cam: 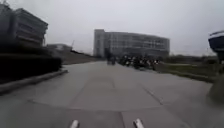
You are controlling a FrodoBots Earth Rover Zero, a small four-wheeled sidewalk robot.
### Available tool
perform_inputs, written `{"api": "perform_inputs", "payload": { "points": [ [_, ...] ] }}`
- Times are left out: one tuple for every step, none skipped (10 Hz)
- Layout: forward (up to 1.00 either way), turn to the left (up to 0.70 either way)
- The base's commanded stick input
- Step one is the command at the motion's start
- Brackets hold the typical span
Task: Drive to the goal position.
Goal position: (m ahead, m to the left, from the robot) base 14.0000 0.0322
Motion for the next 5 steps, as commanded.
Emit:
{"api": "perform_inputs", "payload": {
  "points": [
    [1.00,0.01],
    [1.00,0.01],
    [1.00,0.01],
    [1.00,0.01],
    [1.00,0.01]
  ]
}}
